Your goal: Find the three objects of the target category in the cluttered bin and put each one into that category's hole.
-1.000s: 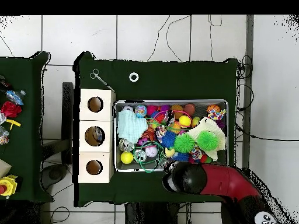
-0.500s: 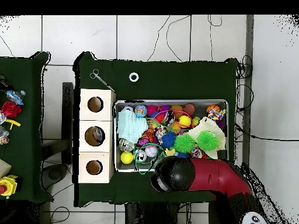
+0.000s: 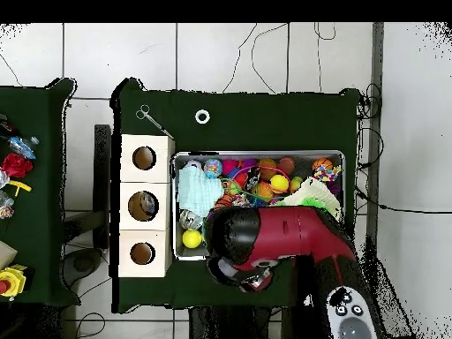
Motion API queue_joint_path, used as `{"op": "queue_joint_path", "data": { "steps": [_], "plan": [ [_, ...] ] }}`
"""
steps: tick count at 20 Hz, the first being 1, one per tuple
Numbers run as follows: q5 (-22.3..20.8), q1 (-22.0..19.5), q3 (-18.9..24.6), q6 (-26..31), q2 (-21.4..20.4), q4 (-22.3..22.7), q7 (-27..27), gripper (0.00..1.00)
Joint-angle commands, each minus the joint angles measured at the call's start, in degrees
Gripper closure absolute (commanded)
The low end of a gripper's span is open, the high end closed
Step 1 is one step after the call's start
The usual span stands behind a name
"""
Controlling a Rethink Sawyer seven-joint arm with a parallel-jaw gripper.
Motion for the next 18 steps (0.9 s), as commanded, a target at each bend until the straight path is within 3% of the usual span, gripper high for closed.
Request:
{"op": "queue_joint_path", "data": {
  "steps": [1,8,18],
  "plan": [
    [-5.8,2.59,-3.5,13.31,6.72,-12.17,8.09,1.0],
    [-12.06,5.3,-7.31,19.6,12.22,-20.08,9.95,1.0],
    [-16.98,9.4,-13.61,27.27,15.0,-26.23,7.83,1.0]
  ]
}}
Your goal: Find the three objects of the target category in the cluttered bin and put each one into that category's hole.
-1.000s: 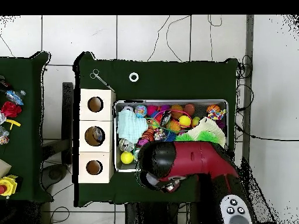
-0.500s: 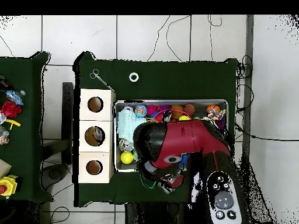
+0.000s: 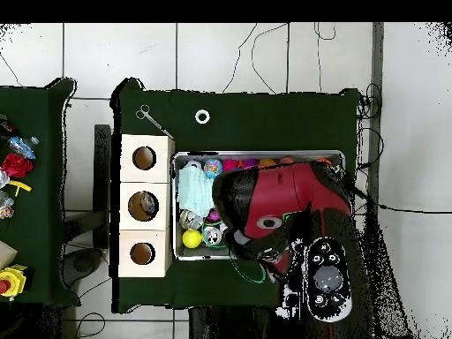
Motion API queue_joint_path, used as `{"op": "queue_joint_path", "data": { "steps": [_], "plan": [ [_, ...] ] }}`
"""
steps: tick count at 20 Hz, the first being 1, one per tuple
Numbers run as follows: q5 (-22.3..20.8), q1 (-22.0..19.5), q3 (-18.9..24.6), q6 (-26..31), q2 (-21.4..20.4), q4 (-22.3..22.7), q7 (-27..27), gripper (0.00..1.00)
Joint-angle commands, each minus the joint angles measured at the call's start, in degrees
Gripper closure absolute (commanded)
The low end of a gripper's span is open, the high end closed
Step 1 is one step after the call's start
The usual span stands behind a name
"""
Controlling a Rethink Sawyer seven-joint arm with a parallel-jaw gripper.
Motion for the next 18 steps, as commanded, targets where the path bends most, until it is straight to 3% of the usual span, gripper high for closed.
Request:
{"op": "queue_joint_path", "data": {
  "steps": [1,5,12,15,18],
  "plan": [
    [-7.03,2.23,-5.28,11.15,4.63,-8.1,7.43,1.0],
    [-9.46,3.7,-7.52,14.24,4.92,-10.76,5.06,1.0],
    [-14.05,7.12,-12.32,16.41,5.52,-12.66,6.49,1.0],
    [-11.06,6.87,-12.27,13.76,5.25,-11.79,8.18,1.0],
    [-3.53,4.76,-10.4,4.46,3.93,-9.41,11.69,1.0]
  ]
}}
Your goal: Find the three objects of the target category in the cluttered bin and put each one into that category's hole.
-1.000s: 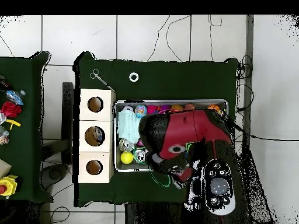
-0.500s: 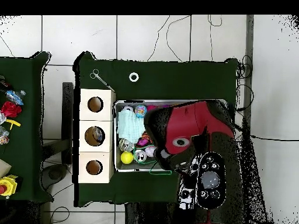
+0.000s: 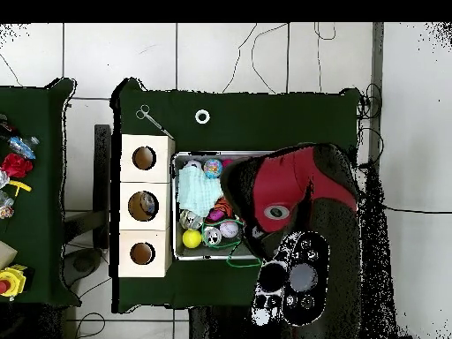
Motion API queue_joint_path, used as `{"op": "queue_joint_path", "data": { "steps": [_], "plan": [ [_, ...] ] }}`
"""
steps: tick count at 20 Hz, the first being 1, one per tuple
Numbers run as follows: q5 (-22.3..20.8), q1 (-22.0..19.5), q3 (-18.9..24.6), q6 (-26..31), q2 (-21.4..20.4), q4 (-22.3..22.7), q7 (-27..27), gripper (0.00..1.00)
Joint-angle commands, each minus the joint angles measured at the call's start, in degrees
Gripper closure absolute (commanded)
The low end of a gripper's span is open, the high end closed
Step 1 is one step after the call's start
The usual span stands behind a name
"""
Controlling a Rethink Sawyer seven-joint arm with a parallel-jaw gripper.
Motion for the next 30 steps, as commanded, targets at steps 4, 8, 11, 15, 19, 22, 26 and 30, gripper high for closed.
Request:
{"op": "queue_joint_path", "data": {
  "steps": [4,8,11,15,19,22,26,30],
  "plan": [
    [14.39,-4.34,2.62,-19.25,-1.86,4.7,13.33,1.0],
    [23.86,-4.8,3.38,-27.31,-4.59,8.54,13.03,1.0],
    [30.0,-3.81,3.23,-30.0,-5.38,9.71,13.61,1.0],
    [35.05,-1.41,2.06,-27.56,-5.46,8.13,15.29,1.0],
    [41.01,0.31,1.42,-24.34,-9.88,8.75,14.04,1.0],
    [44.3,1.68,0.68,-19.8,-14.25,8.86,12.3,1.0],
    [46.85,3.81,-0.1,-15.62,-16.16,7.88,12.67,1.0],
    [48.16,5.99,-0.75,-15.87,-14.33,6.51,15.71,1.0]
  ]
}}
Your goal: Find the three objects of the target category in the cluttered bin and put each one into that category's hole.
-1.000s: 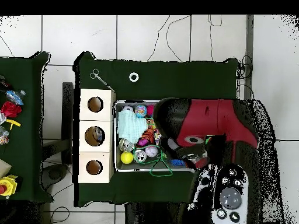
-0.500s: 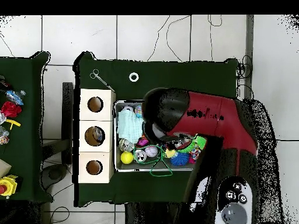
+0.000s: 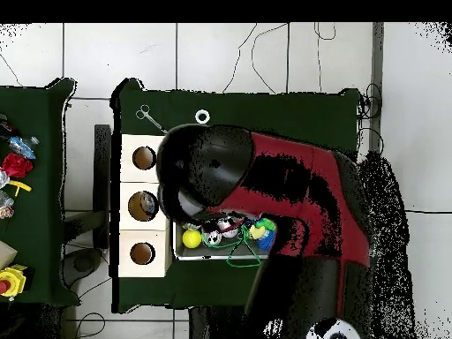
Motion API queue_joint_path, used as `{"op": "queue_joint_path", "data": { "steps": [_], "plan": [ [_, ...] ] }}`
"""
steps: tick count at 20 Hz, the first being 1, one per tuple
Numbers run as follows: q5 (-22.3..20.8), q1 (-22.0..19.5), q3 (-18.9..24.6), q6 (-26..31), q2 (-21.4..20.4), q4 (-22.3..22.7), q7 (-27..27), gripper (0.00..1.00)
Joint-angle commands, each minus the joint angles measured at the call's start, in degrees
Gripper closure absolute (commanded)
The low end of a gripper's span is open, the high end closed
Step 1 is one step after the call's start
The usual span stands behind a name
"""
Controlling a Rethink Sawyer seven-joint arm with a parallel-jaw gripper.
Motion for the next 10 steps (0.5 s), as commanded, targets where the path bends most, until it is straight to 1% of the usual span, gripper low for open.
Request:
{"op": "queue_joint_path", "data": {
  "steps": [1,6,10],
  "plan": [
    [4.26,2.6,-0.43,4.24,0.56,3.79,16.68,1.0],
    [3.73,2.85,-1.63,-3.45,8.16,2.04,20.12,1.0],
    [3.87,3.07,-2.76,-5.92,10.88,1.14,21.06,1.0]
  ]
}}
